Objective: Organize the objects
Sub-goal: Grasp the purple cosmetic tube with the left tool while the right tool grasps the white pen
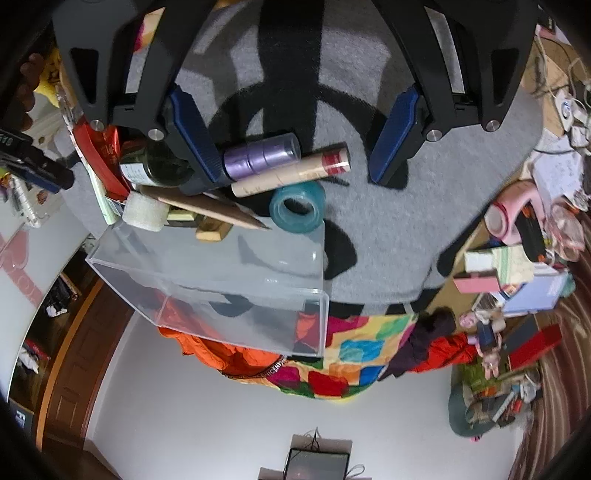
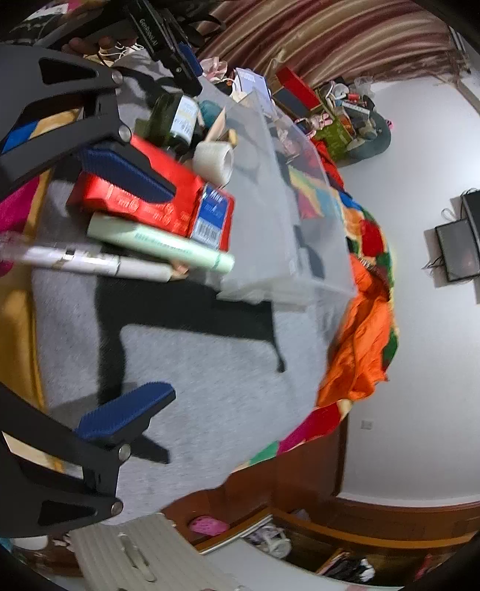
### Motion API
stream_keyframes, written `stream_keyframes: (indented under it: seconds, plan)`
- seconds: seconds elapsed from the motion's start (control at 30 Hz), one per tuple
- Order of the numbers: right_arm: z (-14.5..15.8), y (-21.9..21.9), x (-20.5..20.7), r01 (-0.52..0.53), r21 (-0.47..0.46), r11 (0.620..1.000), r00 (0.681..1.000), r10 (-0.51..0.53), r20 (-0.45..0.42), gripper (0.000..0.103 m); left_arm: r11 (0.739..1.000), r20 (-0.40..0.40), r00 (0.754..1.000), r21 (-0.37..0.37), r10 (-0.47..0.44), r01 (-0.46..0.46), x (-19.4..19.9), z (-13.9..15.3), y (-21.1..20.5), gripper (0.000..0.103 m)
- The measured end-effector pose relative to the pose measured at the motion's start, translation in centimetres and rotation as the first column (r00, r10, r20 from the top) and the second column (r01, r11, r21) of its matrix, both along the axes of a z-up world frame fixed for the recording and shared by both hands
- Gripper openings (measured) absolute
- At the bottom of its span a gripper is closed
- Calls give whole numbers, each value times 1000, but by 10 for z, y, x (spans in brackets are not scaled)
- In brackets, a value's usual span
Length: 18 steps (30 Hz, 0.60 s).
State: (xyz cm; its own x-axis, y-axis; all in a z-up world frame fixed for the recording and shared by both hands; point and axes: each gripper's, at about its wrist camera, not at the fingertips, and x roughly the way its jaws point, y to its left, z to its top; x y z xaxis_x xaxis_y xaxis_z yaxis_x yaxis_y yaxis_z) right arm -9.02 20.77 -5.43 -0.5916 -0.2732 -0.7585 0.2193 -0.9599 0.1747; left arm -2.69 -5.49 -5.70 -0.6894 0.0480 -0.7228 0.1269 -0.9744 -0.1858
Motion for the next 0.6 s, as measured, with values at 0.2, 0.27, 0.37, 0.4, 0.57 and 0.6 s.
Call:
stream_keyframes:
  seconds: [0.2,0.27,0.37,0.4,0.57,0.6]
  plan:
    - [-10,-4,7,-53,35,998,998,51,37,68,998,21,998,-11,-66,66,4,-8,18,79]
    - [-10,-3,10,-57,30,998,998,56,35,61,996,29,996,-16,-84,85,3,-10,25,78]
    - [-9,1,14,-61,38,997,997,60,39,52,995,43,994,-14,-96,96,-2,-15,29,76]
    - [-9,2,16,-68,39,997,997,66,41,51,995,45,994,-9,-98,98,-3,-16,29,76]
    - [-10,1,23,-88,74,993,996,86,31,43,993,36,992,10,-121,121,-5,-14,34,67]
    - [-9,1,23,-87,75,993,996,85,29,41,992,37,991,9,-125,125,-5,-14,35,62]
